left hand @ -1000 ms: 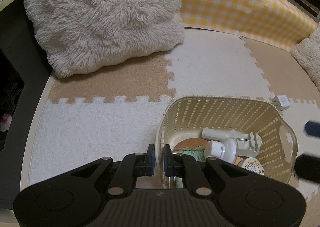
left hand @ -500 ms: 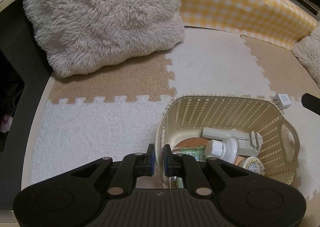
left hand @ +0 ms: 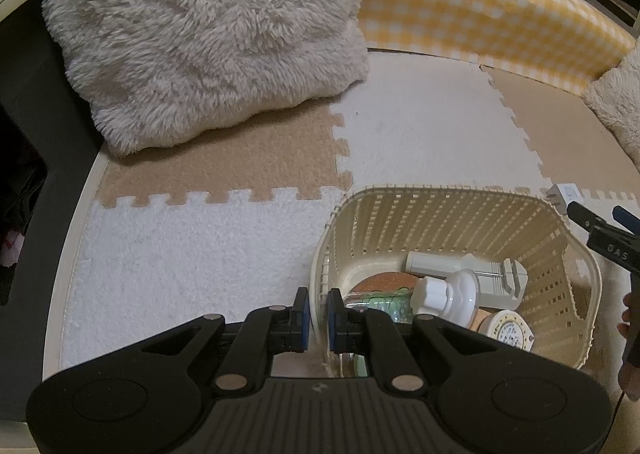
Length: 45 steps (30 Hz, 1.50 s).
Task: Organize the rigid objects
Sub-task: 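Open the right tool and withdraw it toward the white USB charger, then grasp the white USB charger with the right tool, then carry the USB charger over the basket and lower it in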
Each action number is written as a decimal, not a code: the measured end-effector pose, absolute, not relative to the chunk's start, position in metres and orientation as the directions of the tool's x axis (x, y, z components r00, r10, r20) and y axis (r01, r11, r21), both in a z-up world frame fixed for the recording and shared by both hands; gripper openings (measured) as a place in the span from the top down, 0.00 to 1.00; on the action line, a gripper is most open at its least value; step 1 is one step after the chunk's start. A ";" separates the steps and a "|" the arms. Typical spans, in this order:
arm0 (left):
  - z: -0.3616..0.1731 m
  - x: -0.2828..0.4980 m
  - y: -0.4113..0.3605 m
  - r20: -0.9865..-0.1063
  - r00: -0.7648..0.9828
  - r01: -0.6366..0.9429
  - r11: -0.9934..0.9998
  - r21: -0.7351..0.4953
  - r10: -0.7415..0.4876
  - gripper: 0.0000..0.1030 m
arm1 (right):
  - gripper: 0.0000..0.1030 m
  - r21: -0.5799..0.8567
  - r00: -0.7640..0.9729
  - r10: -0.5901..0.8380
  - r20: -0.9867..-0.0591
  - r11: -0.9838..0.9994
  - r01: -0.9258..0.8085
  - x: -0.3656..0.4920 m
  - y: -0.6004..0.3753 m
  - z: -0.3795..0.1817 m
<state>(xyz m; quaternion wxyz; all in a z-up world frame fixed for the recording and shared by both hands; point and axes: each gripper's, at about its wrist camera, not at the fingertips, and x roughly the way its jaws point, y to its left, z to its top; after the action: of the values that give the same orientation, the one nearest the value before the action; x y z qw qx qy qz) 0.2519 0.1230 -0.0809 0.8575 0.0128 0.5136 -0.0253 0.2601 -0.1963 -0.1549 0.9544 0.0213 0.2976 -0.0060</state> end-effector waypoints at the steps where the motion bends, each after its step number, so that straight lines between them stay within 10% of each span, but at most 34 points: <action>1: -0.081 0.252 0.123 -0.881 0.471 0.055 0.998 -0.006 -0.031 0.91 | 0.00 0.027 0.817 0.000 -0.576 0.999 0.020 0.264 -0.199 -0.158; 17: -0.081 0.252 0.120 -0.882 0.471 0.067 0.998 0.017 -0.016 0.90 | 0.54 0.084 0.771 0.128 -0.623 0.992 -0.097 0.303 -0.220 -0.172; 45: -0.078 0.251 0.124 -0.873 0.486 0.048 0.999 -0.021 -0.042 0.91 | 0.55 0.337 0.800 0.395 -0.451 0.906 -0.257 0.250 -0.151 -0.060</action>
<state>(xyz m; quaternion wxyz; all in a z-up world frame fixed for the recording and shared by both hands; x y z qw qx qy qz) 0.2511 0.1235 -0.0780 0.8620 0.0031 0.5063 -0.0262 0.2504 -0.1513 -0.0599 0.9397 0.1308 0.2641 0.1734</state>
